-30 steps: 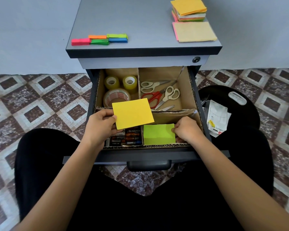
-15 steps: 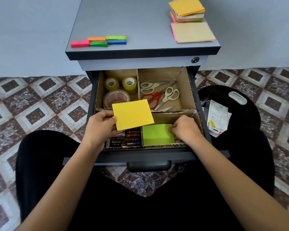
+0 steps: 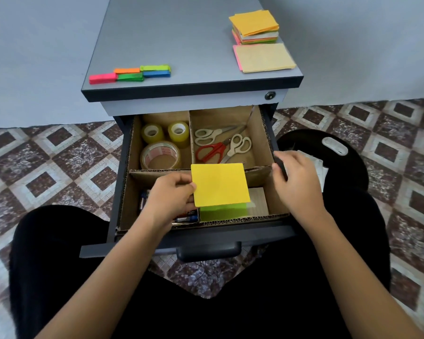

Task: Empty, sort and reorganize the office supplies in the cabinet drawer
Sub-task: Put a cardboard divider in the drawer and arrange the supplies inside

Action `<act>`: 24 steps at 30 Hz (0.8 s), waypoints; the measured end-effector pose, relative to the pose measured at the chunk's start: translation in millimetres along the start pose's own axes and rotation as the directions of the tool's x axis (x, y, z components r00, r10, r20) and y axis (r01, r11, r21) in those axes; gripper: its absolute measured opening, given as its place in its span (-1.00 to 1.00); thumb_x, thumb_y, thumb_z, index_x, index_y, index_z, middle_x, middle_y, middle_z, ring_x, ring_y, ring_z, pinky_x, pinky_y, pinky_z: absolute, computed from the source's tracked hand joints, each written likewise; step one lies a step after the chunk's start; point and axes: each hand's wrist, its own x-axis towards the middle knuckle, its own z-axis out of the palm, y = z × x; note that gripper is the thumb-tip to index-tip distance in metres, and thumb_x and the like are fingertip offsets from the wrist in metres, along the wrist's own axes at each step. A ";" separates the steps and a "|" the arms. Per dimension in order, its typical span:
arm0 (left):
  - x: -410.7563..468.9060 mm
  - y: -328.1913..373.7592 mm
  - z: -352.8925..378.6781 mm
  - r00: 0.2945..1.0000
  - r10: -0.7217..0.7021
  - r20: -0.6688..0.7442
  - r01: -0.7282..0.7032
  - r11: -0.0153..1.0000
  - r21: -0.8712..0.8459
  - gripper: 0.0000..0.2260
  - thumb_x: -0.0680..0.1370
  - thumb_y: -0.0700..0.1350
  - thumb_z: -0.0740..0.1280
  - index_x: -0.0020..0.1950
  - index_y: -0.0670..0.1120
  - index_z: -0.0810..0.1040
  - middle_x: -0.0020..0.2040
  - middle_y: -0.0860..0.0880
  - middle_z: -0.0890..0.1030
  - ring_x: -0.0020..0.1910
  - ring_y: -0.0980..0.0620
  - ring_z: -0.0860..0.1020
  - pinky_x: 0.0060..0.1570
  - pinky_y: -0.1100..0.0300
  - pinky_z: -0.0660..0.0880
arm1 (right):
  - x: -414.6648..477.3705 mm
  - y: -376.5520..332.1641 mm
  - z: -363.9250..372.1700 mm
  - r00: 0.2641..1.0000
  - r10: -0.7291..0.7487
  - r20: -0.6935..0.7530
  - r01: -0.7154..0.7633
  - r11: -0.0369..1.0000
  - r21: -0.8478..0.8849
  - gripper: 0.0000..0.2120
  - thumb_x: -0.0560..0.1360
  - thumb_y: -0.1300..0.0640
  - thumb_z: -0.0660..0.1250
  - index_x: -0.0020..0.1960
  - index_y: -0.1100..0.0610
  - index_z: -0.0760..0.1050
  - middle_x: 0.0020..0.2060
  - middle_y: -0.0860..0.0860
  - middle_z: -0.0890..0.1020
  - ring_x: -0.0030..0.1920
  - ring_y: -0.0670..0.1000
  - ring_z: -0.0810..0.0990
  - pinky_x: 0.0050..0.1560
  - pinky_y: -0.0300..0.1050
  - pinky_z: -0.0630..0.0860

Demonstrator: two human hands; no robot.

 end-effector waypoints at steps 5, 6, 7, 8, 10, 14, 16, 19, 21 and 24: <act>2.3 -3.8 24.9 0.999 -0.049 0.021 0.047 0.991 0.124 -0.83 0.59 -0.33 0.18 -0.14 -0.15 0.48 -0.17 -0.16 0.61 -0.21 -0.05 0.61 -0.24 0.16 0.62 | 2.3 7.2 0.9 0.942 0.253 0.220 -0.271 0.961 0.059 -0.59 0.62 0.13 0.13 0.45 0.20 0.29 0.33 0.17 0.46 0.33 0.16 0.40 0.32 0.00 0.32; 3.7 -5.9 29.7 0.998 -0.057 0.027 0.053 0.987 0.154 -0.82 0.59 -0.33 0.18 -0.15 -0.14 0.47 -0.15 -0.18 0.61 -0.17 -0.09 0.60 -0.15 0.07 0.63 | 1.8 5.9 1.1 0.932 0.275 0.237 -0.297 0.953 0.065 -0.58 0.62 0.12 0.11 0.46 0.19 0.27 0.32 0.17 0.47 0.32 0.17 0.42 0.30 0.01 0.34; 4.5 -8.1 35.0 0.997 -0.068 0.035 0.060 0.981 0.184 -0.82 0.58 -0.33 0.19 -0.16 -0.13 0.47 -0.14 -0.19 0.59 -0.15 -0.11 0.58 -0.06 -0.02 0.60 | 1.3 4.7 1.2 0.927 0.287 0.241 -0.311 0.948 0.068 -0.58 0.63 0.12 0.10 0.46 0.18 0.27 0.31 0.17 0.49 0.31 0.17 0.43 0.28 0.00 0.36; 5.2 -10.4 39.8 0.996 -0.075 0.041 0.064 0.973 0.224 -0.82 0.57 -0.33 0.19 -0.18 -0.12 0.45 -0.17 -0.17 0.56 -0.17 -0.10 0.54 -0.01 -0.07 0.57 | 1.2 3.9 1.3 0.926 0.295 0.237 -0.318 0.946 0.068 -0.58 0.63 0.12 0.10 0.47 0.18 0.27 0.30 0.17 0.50 0.30 0.18 0.44 0.27 0.00 0.36; 9.4 -14.3 48.7 0.996 -0.074 0.053 0.053 0.947 0.317 -0.82 0.55 -0.31 0.21 -0.21 -0.08 0.42 -0.25 -0.09 0.48 -0.21 -0.07 0.47 0.04 -0.11 0.55 | 1.1 3.5 0.8 0.925 0.305 0.227 -0.329 0.942 0.074 -0.58 0.63 0.12 0.11 0.46 0.17 0.28 0.28 0.17 0.51 0.29 0.17 0.44 0.26 -0.02 0.36; 21.7 -12.7 63.2 0.992 -0.105 0.067 0.069 0.908 0.413 -0.84 0.48 -0.31 0.19 -0.25 -0.09 0.38 -0.21 -0.11 0.46 -0.16 -0.10 0.47 0.00 -0.07 0.54 | 0.1 3.4 0.4 0.925 0.310 0.220 -0.336 0.938 0.089 -0.59 0.63 0.11 0.12 0.46 0.15 0.29 0.26 0.17 0.53 0.27 0.16 0.47 0.23 -0.07 0.37; 30.2 -15.2 69.3 0.987 -0.144 0.069 0.107 0.918 0.382 -0.83 0.41 -0.35 0.16 -0.29 -0.10 0.35 -0.21 -0.15 0.43 -0.17 -0.07 0.44 -0.07 -0.06 0.51 | -0.3 3.1 0.3 0.925 0.310 0.218 -0.336 0.937 0.092 -0.59 0.63 0.10 0.12 0.46 0.14 0.29 0.24 0.18 0.54 0.25 0.16 0.48 0.21 -0.06 0.38; 43.0 -26.2 71.6 0.978 -0.201 0.058 0.167 0.916 0.366 -0.83 0.43 -0.38 0.14 -0.27 -0.15 0.40 -0.20 -0.18 0.45 -0.14 -0.15 0.52 0.04 -0.16 0.52 | -0.2 3.1 0.6 0.923 0.316 0.218 -0.343 0.934 0.100 -0.59 0.63 0.10 0.12 0.46 0.14 0.29 0.25 0.18 0.54 0.27 0.17 0.47 0.23 -0.04 0.38; 46.3 -30.4 71.0 0.969 -0.238 0.059 0.196 0.896 0.398 -0.87 0.41 -0.36 0.14 -0.20 -0.21 0.46 -0.15 -0.22 0.53 -0.04 -0.25 0.59 0.04 -0.19 0.52 | -0.5 3.0 0.5 0.923 0.316 0.221 -0.345 0.932 0.107 -0.59 0.63 0.09 0.12 0.46 0.14 0.29 0.25 0.18 0.54 0.26 0.18 0.47 0.22 -0.04 0.38; 38.9 -24.6 70.2 0.967 -0.244 0.066 0.182 0.852 0.492 -0.83 0.46 -0.30 0.17 -0.03 -0.31 0.49 -0.09 -0.31 0.54 -0.09 -0.20 0.53 -0.19 0.06 0.48 | -0.8 2.1 0.0 0.923 0.316 0.220 -0.346 0.932 0.113 -0.58 0.63 0.09 0.11 0.46 0.14 0.29 0.25 0.18 0.54 0.25 0.16 0.48 0.21 -0.06 0.39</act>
